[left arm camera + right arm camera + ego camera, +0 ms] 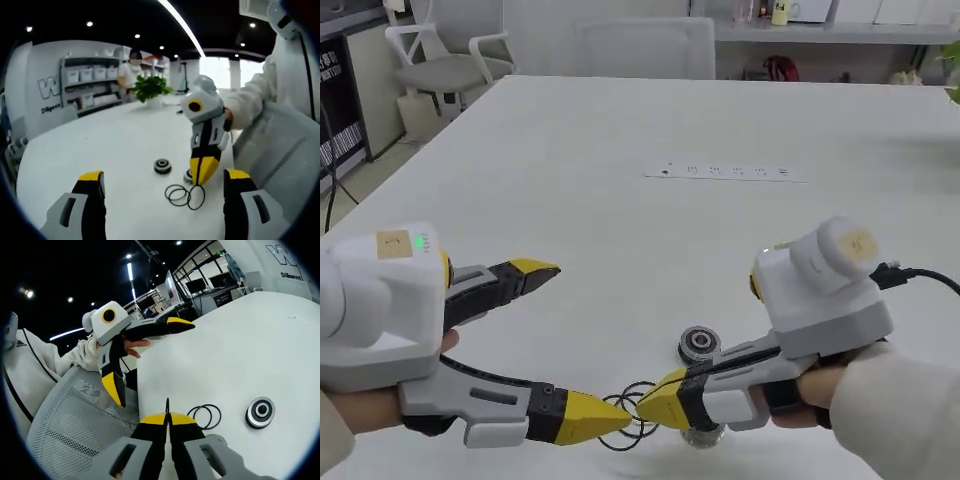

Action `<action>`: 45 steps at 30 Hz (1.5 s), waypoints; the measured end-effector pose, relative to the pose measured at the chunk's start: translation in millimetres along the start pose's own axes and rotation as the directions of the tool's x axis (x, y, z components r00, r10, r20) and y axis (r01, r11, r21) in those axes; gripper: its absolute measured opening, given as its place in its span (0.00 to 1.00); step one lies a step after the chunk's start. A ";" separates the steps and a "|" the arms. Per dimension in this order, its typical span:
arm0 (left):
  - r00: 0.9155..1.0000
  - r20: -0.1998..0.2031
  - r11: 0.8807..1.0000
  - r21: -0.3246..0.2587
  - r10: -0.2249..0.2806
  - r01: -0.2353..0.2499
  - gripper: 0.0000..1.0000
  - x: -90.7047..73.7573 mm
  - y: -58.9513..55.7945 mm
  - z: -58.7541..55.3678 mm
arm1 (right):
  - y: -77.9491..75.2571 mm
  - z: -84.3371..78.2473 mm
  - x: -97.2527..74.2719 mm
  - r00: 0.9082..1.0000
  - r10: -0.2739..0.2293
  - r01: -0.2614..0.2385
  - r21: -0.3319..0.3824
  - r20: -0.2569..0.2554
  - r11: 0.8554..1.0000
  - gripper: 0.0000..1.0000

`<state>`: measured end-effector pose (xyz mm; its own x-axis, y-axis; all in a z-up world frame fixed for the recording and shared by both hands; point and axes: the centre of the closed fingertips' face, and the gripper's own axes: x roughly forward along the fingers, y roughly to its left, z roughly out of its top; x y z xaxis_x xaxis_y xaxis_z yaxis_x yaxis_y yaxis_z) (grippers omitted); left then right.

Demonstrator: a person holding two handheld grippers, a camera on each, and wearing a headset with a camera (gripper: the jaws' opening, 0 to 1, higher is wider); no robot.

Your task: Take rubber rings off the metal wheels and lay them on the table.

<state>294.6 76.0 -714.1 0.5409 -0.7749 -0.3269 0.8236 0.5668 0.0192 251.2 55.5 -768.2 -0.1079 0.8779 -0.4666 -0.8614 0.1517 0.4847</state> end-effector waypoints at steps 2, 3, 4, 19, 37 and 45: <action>1.000 0.000 1.000 0.000 -0.002 0.002 1.00 0.0 -0.4 -0.1 | 1.9 -5.1 2.7 1.000 0.010 -0.010 0.000 -0.019 1.000 0.00; 1.000 -0.001 1.000 -0.001 -0.003 0.003 1.00 0.1 -0.7 -0.3 | 2.5 -7.4 4.1 1.000 0.015 -0.015 0.001 -0.026 1.000 0.00; 1.000 -0.001 1.000 -0.001 -0.004 0.004 1.00 0.2 -0.9 -0.5 | 2.9 -9.5 5.1 0.999 0.018 -0.017 0.004 -0.032 1.000 0.00; 1.000 -0.011 1.000 -0.010 -0.010 0.010 1.00 -0.1 -2.5 -5.7 | 4.4 -26.6 11.8 0.996 0.032 -0.030 0.024 -0.085 0.999 0.00; 1.000 -0.022 1.000 0.001 -0.022 0.022 1.00 1.4 -5.1 -7.1 | -14.6 -16.6 1.5 0.999 -0.031 0.033 0.052 -0.032 0.998 0.00; 0.999 -0.024 1.000 -0.002 -0.023 0.023 1.00 1.7 -5.2 -7.7 | -19.9 -15.8 0.0 0.998 -0.054 0.055 0.036 -0.030 0.998 0.00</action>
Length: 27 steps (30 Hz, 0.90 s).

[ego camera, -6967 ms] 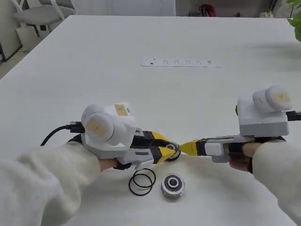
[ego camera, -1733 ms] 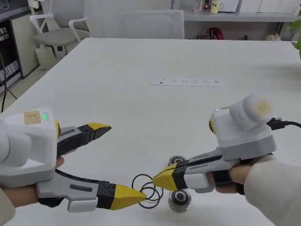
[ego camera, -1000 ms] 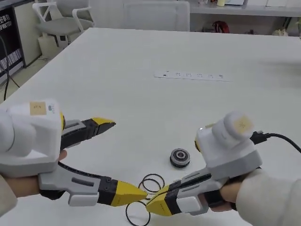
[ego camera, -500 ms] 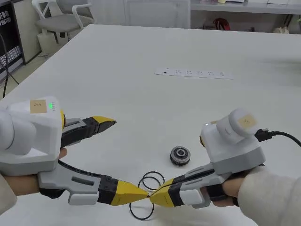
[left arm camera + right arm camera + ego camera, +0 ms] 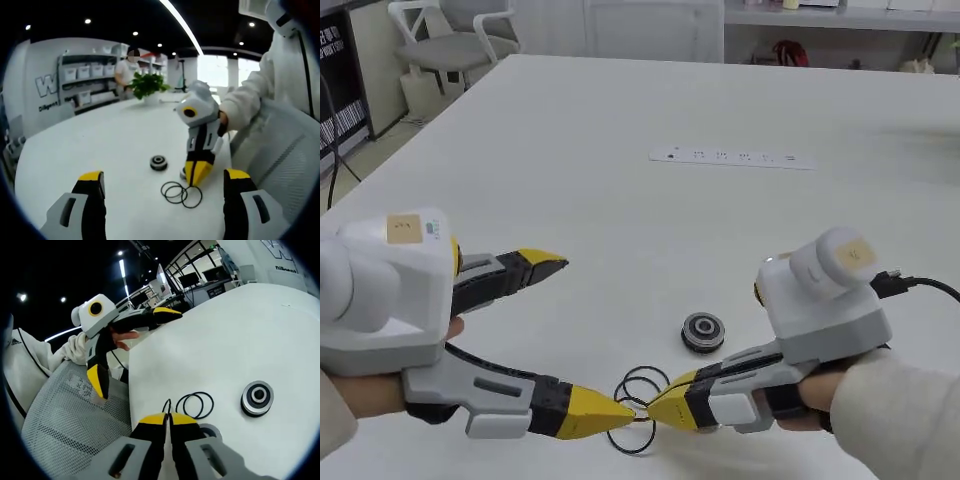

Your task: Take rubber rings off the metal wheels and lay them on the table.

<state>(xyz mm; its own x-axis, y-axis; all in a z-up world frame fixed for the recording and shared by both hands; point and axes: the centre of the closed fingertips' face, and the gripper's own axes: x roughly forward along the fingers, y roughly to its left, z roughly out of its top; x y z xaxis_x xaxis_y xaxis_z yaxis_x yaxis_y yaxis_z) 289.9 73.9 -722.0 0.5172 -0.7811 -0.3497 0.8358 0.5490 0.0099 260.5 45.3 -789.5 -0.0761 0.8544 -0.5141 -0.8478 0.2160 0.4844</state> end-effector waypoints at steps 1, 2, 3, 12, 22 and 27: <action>1.000 -0.002 1.000 -0.001 -0.001 0.001 1.00 0.1 -0.1 -0.3 | -0.3 0.7 0.0 1.000 -0.001 0.001 0.002 0.005 1.000 0.01; 1.000 -0.003 1.000 -0.002 -0.002 0.002 1.00 0.2 -0.4 -0.6 | -0.2 1.5 -0.1 1.000 0.000 -0.001 0.005 0.011 1.000 0.01; 1.000 -0.003 1.000 -0.003 -0.003 0.003 1.00 0.3 -0.5 -0.6 | -0.4 2.2 -0.4 1.000 0.001 -0.001 0.012 0.017 1.000 0.02; 1.000 -0.007 1.000 -0.003 -0.006 0.006 1.00 0.9 -1.8 -1.2 | -6.3 6.2 -4.0 0.999 -0.025 0.025 0.010 0.033 1.000 0.05; 1.000 -0.008 1.000 -0.002 -0.008 0.008 1.00 1.3 -2.4 -1.2 | -15.1 12.5 -10.3 0.996 -0.061 0.061 0.010 0.059 0.998 0.08; 1.000 -0.007 1.000 -0.003 -0.006 0.006 1.00 1.0 -2.0 -1.0 | -18.9 17.0 -14.9 0.995 -0.071 0.070 0.009 0.074 0.997 0.09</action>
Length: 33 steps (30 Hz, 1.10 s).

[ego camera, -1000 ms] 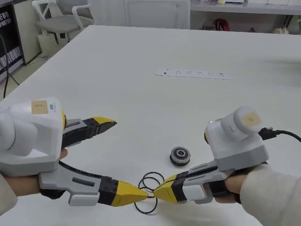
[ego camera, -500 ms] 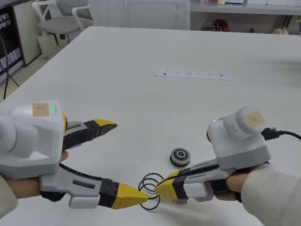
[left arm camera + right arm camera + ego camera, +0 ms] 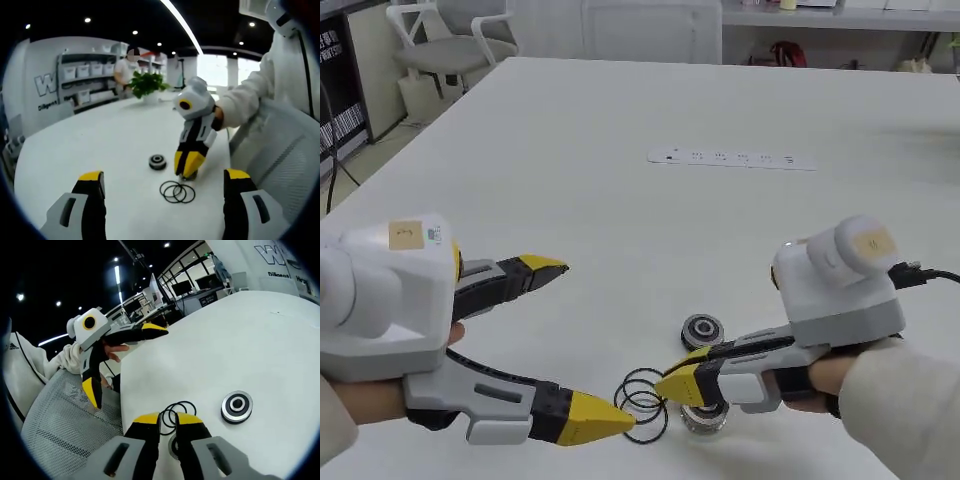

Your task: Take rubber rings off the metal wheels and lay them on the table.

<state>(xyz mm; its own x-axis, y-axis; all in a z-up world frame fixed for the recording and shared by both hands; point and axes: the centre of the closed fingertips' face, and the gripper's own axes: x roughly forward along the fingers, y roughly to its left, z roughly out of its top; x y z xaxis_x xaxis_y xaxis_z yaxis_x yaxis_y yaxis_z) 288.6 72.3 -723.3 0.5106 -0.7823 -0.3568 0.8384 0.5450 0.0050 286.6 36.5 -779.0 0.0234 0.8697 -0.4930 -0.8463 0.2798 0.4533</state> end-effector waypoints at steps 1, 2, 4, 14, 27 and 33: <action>1.000 0.000 1.000 0.000 0.000 0.000 1.00 0.0 0.0 0.0 | -0.4 0.9 -1.0 1.000 0.001 -0.001 -0.001 0.004 1.000 0.09; 1.000 -0.001 1.000 -0.001 0.000 0.000 1.00 0.1 -0.1 -0.1 | -0.8 1.9 -2.2 1.000 0.001 -0.001 -0.001 0.007 1.000 0.09; 1.000 -0.002 1.000 -0.001 -0.001 0.001 1.00 0.2 -0.3 -0.3 | -3.5 4.6 -5.1 1.000 -0.009 0.009 -0.005 0.017 1.000 0.09; 1.000 -0.003 1.000 -0.003 -0.002 0.002 1.00 0.2 -0.8 -0.3 | -18.3 20.8 -23.0 0.995 -0.054 0.055 -0.006 0.080 0.998 0.10; 1.000 -0.003 1.000 -0.008 -0.006 0.006 1.00 0.6 -1.6 -0.5 | -36.7 38.8 -48.2 0.977 -0.133 0.135 0.003 0.164 0.991 0.11; 1.000 0.000 1.000 -0.014 -0.006 0.006 1.00 0.8 -0.9 -0.5 | -47.1 43.0 -59.2 0.966 -0.168 0.168 0.019 0.194 0.986 0.11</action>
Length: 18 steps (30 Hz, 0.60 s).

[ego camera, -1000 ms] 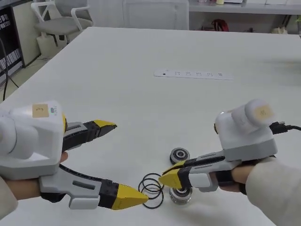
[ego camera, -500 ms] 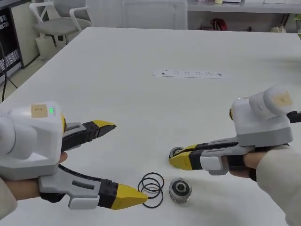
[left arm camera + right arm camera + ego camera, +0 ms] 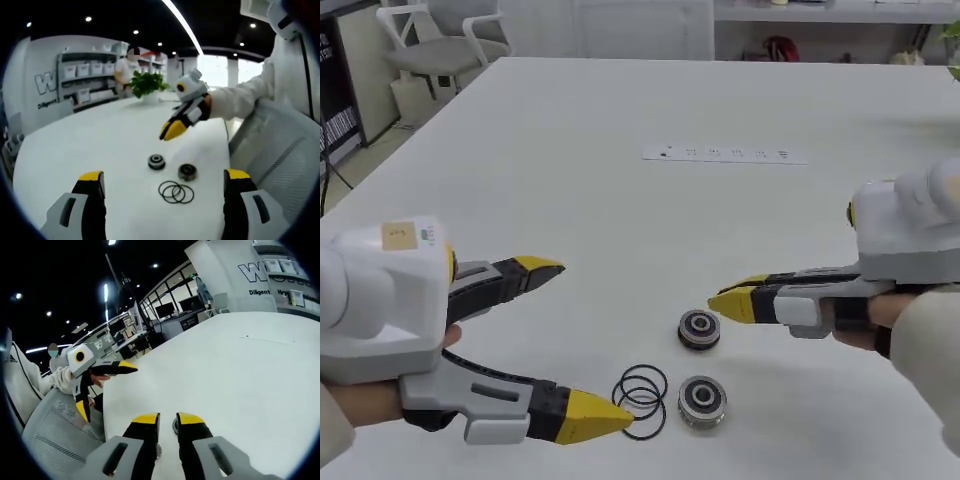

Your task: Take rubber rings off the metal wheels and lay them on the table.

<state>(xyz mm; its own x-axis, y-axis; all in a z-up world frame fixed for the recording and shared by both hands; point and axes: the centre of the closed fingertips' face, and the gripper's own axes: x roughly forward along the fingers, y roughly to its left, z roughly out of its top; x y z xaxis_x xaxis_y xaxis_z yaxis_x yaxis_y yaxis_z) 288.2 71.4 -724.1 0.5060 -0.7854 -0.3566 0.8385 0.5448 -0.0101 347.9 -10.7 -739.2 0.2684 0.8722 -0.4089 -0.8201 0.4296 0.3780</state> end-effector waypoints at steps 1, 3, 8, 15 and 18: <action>1.000 0.001 1.000 -0.002 0.000 0.000 1.00 0.1 0.1 0.0 | -2.8 0.7 -1.6 1.000 -0.008 0.008 0.002 0.004 1.000 0.11; 1.000 0.002 1.000 -0.004 -0.002 0.002 1.00 0.4 -0.1 0.2 | -6.4 1.8 -3.8 1.000 -0.019 0.019 0.005 0.011 1.000 0.11; 1.000 0.010 1.000 -0.008 -0.003 0.003 0.99 1.2 2.6 4.1 | -15.1 2.5 -8.3 0.999 -0.038 0.038 0.018 0.022 0.999 0.11; 1.000 0.024 1.000 0.004 -0.011 0.011 0.99 1.3 11.8 18.3 | -24.9 -0.1 -14.6 0.999 -0.046 0.046 0.032 0.018 0.998 0.12; 1.000 0.014 0.999 0.017 -0.028 0.028 0.99 1.7 13.6 21.3 | -26.5 -1.2 -16.2 0.999 -0.047 0.046 0.029 0.014 0.998 0.12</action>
<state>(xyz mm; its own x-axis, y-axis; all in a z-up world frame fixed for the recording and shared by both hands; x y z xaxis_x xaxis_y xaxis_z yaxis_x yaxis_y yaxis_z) 304.8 71.2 -704.9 0.4846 -0.8045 -0.3435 0.8558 0.5173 -0.0039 364.7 -36.5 -743.6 0.3134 0.8544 -0.4145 -0.7915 0.4762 0.3830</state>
